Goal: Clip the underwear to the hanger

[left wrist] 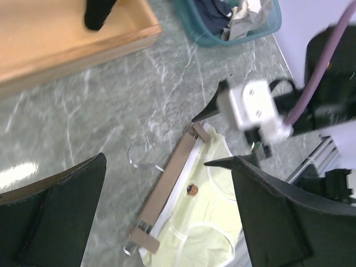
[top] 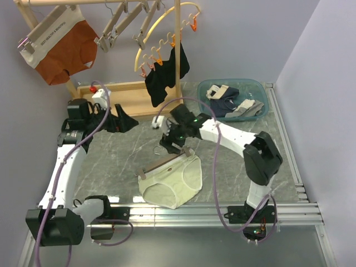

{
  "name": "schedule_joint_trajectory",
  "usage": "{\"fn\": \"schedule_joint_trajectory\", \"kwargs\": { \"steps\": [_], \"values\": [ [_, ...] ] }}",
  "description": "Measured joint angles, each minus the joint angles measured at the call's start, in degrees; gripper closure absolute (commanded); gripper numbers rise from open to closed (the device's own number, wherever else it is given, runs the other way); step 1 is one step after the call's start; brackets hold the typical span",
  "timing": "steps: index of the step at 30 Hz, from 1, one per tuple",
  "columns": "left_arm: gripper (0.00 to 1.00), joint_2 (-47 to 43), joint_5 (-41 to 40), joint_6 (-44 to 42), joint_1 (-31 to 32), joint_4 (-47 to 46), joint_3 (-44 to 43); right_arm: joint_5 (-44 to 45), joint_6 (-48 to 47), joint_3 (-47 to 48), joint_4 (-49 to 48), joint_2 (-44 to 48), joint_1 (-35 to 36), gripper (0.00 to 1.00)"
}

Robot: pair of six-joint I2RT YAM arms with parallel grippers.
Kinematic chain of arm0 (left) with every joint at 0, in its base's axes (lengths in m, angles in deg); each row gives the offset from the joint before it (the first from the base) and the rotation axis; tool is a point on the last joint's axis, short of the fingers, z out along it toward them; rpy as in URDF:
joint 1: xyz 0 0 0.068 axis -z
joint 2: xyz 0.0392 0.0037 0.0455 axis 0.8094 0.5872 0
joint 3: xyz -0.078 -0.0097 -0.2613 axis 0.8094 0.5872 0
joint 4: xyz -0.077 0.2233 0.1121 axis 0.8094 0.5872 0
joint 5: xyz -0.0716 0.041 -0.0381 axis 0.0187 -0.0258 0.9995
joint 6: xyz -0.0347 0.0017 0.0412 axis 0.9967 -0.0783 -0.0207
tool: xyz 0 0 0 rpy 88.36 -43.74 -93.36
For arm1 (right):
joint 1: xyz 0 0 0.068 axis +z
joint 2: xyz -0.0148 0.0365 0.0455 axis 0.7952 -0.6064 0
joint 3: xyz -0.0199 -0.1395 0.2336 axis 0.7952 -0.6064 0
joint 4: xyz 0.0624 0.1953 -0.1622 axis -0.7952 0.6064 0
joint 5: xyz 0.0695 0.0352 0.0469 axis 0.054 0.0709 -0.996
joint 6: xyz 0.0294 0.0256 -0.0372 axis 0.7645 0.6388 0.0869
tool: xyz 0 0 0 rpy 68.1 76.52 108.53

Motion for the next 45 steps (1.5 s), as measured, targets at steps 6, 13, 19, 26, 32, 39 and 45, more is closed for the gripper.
{"fn": "schedule_joint_trajectory", "kwargs": {
  "steps": [6, 13, 19, 26, 32, 39, 45],
  "values": [
    [0.01, 0.00, 5.70, 1.51, -7.39, 1.92, 1.29, 5.14, -9.33, 1.75, 3.15, -6.73, 5.40, 0.30],
    [0.01, 0.02, 10.58, 1.92, -9.77, 2.73, 1.60, 7.56, -14.08, 2.47, 4.09, -11.98, 7.32, 0.43],
    [0.01, 1.25, 12.87, 1.77, -10.45, 3.45, 1.60, 8.74, -15.21, 2.47, 3.56, -12.44, 7.32, 0.45],
    [0.01, 2.91, 14.49, 1.75, -11.37, 3.63, 1.60, 8.81, -16.24, 2.47, 3.08, -13.14, 7.32, 0.48],
    [0.01, 3.80, 14.38, 4.15, -12.31, 3.96, 1.60, 7.91, -18.64, 2.03, 1.27, -13.49, 7.32, 0.68],
    [0.01, 4.28, 12.92, 3.74, -12.70, 7.69, 1.11, 7.37, -19.61, -0.81, -1.38, -11.61, 7.30, 1.00],
    [0.01, 4.26, 11.50, -0.11, -12.70, 11.37, -1.31, 9.16, -19.52, -3.19, -1.60, -6.62, 7.41, 1.00]
  ]
}}
